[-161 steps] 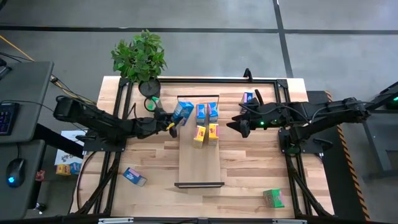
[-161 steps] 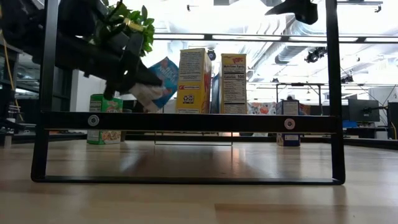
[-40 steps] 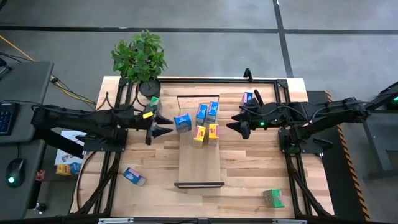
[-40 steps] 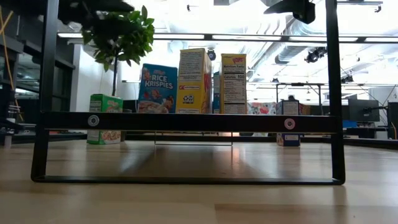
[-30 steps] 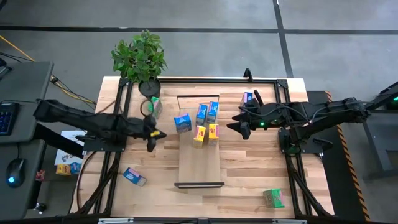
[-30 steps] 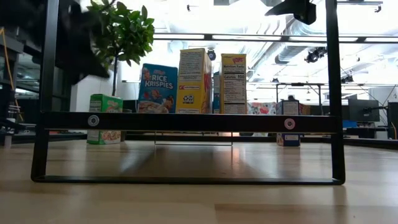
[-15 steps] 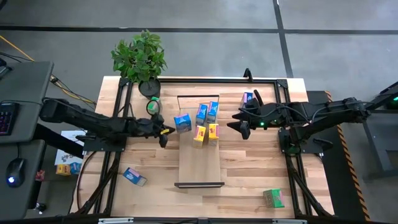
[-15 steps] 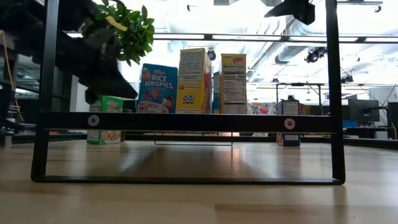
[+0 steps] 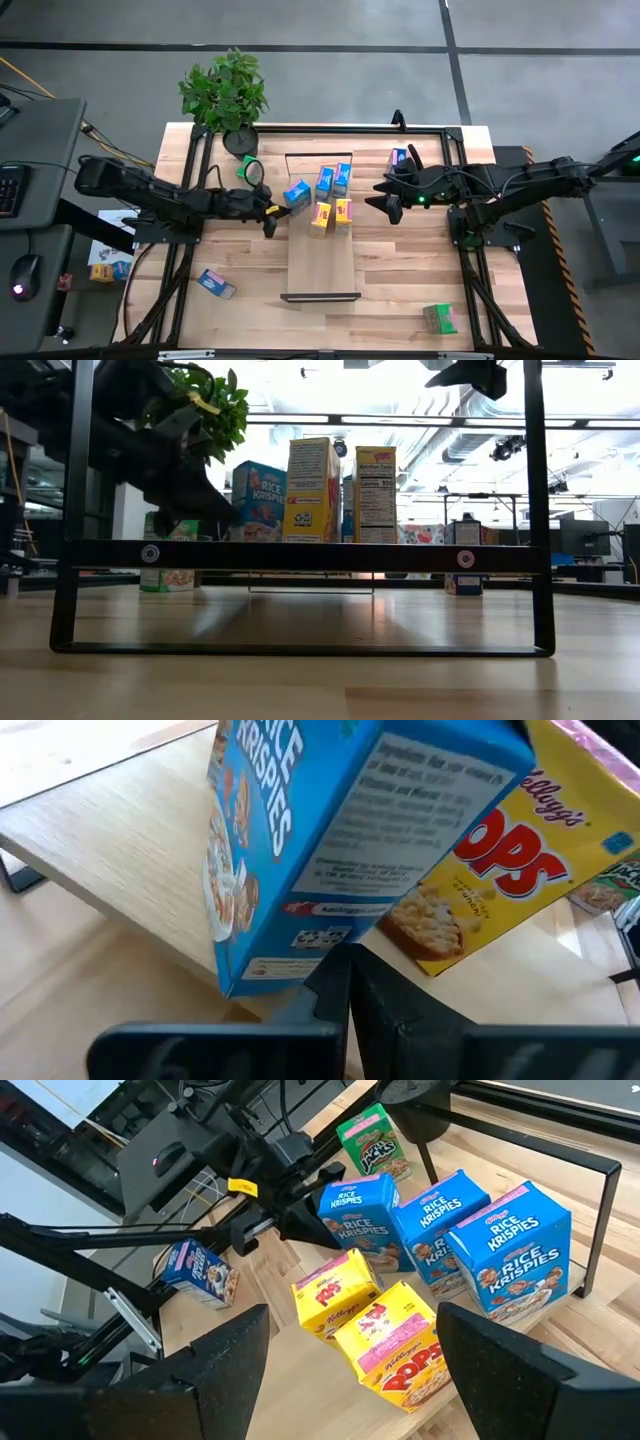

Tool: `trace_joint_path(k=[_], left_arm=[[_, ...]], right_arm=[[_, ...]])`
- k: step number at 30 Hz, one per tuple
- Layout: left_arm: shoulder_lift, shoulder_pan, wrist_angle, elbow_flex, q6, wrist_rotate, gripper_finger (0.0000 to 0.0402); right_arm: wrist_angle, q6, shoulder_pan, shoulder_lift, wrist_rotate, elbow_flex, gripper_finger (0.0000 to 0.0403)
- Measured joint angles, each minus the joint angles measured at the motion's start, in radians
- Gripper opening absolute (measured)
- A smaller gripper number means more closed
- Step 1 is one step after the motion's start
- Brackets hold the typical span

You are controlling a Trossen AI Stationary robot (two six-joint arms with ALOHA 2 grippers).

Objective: Stack cereal on shelf
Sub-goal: Put the light blue cereal box on the shelf aligned with the other light blue cereal boxes, then put the top green cereal box on the shelf

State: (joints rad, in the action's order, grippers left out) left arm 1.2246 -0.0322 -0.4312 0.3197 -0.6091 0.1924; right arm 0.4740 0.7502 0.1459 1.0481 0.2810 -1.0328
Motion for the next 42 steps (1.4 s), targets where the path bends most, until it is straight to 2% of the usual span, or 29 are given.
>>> trace_joint_path(k=[11,19,22,25,29,32,38,42], left_arm=[[0.135,0.032,-0.001,0.126,0.056,-0.035,0.0],[0.136,0.088,-0.002,0.143,0.071,-0.038,0.0],[0.136,0.11,-0.013,0.143,0.071,-0.075,0.0],[0.124,0.127,-0.013,0.143,0.071,-0.155,0.0],[0.037,0.137,-0.009,0.143,0.088,-0.236,0.0],[-0.076,0.143,-0.01,0.143,0.11,-0.243,0.0],[-0.31,0.145,0.034,0.143,0.166,-0.233,0.0001],[-0.435,0.153,0.181,0.143,0.129,-0.159,0.0018]], right_arm=[[0.0,0.0,0.0,0.0,0.0,0.0,0.0279],[0.0,-0.001,0.0,0.0,0.0,0.0,0.0279],[0.0,-0.014,0.0,0.0,0.0,0.0,0.0279],[0.0,0.028,-0.002,0.0,0.0,0.0,0.0279],[0.0,0.053,-0.009,0.0,0.0,0.0,0.0279],[0.0,0.044,-0.009,0.0,0.024,0.0,0.0279],[0.0,0.034,-0.009,0.0,0.066,0.0,0.0279],[-0.001,0.035,-0.009,0.0,0.078,0.0,0.0279]])
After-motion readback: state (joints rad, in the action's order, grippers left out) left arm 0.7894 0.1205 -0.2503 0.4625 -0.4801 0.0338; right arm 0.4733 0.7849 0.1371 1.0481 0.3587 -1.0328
